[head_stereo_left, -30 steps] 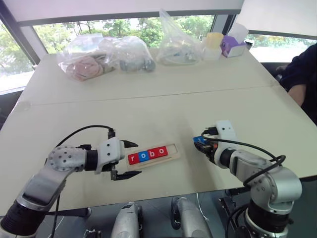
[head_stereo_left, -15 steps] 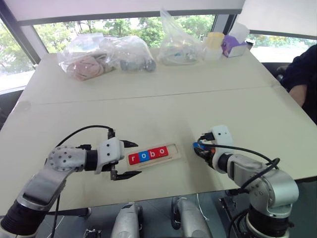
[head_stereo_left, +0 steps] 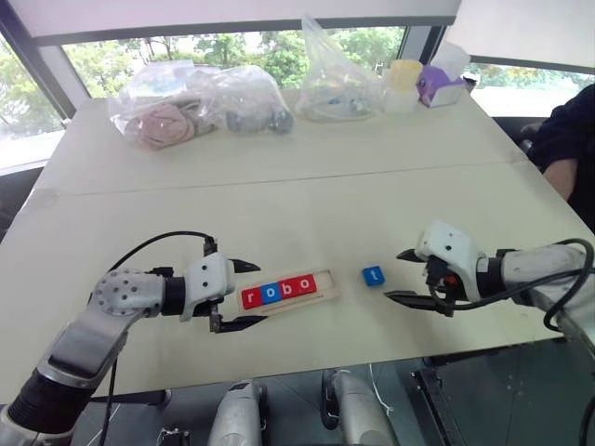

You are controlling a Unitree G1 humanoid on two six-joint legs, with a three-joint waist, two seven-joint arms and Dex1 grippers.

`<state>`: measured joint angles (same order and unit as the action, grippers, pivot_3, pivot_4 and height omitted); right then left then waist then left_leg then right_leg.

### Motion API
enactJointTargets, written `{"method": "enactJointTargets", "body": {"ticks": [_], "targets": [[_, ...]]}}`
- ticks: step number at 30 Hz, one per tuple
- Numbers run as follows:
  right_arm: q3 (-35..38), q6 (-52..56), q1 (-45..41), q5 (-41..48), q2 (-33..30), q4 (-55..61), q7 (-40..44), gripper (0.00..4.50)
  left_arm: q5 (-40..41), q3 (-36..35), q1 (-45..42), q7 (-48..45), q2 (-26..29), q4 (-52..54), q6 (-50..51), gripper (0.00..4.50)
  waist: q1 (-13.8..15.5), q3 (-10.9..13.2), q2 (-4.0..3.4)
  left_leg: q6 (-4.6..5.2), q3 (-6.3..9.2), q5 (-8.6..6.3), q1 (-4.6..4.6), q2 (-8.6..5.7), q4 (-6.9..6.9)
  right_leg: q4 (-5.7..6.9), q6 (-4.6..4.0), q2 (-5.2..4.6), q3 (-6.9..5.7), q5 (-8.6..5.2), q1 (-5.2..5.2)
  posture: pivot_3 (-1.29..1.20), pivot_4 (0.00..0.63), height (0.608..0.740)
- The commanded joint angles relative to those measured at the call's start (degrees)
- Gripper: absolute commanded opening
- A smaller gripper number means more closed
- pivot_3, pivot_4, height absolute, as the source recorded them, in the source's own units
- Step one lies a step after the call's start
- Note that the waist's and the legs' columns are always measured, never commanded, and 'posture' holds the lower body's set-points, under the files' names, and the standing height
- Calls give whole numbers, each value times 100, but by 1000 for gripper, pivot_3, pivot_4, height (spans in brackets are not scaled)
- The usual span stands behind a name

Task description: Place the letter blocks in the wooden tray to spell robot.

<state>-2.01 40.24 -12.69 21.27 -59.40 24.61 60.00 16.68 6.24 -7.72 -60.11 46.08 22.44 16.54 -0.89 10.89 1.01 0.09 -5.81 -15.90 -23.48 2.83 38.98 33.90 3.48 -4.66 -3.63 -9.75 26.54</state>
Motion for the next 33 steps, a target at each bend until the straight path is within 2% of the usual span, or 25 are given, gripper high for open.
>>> {"method": "enactJointTargets", "body": {"ticks": [1, 4, 8, 21, 24, 28, 33], "targets": [[-388, -1332, -219, -422, 127, -922, 568, 4037, -42, 28, -85, -32, -10, 40, -110, 4500, 7, 1, -1, 1, -1, 0, 0, 0, 0, 2, 0, 0, 0, 0, 1, 0, 150, 740], [-744, -2104, -729, -755, 415, -1997, 875, 4037, -34, 16, -76, -27, -4, 69, -103, 4500, 2, 3, 0, 2, -5, 1, 1, 1, 8, 12, -2, 3, 1, 2, 4, 0, 150, 740], [-960, -2591, -1188, -959, 717, -2778, 1169, 4037, -27, -4, -57, -11, 3, 118, -78, 4500, 27, 2, 0, 3, -9, 2, 2, 1, 13, 22, -3, 3, 1, 2, 2, 0, 150, 740], [-1159, -3116, -1633, -1356, 1138, -3474, 1530, 4037, 80, -176, 87, -88, 177, 248, -14, 4500, 31, 2, -2, 2, -15, 2, 2, 0, 17, 26, -8, 2, 1, 6, 0, 0, 150, 740], [-1172, -3173, -1691, -1416, 1220, -3567, 1536, 3139, 81, -196, 85, -106, 194, 233, -20, 4500, 27, 2, -2, 2, -16, 2, 2, 0, 17, 26, -9, 2, 1, 7, 0, 0, 150, 740], [-1153, -3292, -1739, -1507, 1287, -3680, 1511, 1109, 82, -227, 110, -110, 213, 247, -15, 4500, 25, 2, -2, 2, -16, 2, 3, 0, 17, 28, -11, 2, 1, 8, 0, 0, 150, 740], [-1058, -2895, -1851, -1310, 1286, -3238, 1621, 1113, 81, -238, 131, -94, 211, 257, -1, 4500, 27, 2, -2, 2, -17, 2, 3, 0, 18, 29, -13, 2, 1, 10, 0, 0, 150, 740]]}}
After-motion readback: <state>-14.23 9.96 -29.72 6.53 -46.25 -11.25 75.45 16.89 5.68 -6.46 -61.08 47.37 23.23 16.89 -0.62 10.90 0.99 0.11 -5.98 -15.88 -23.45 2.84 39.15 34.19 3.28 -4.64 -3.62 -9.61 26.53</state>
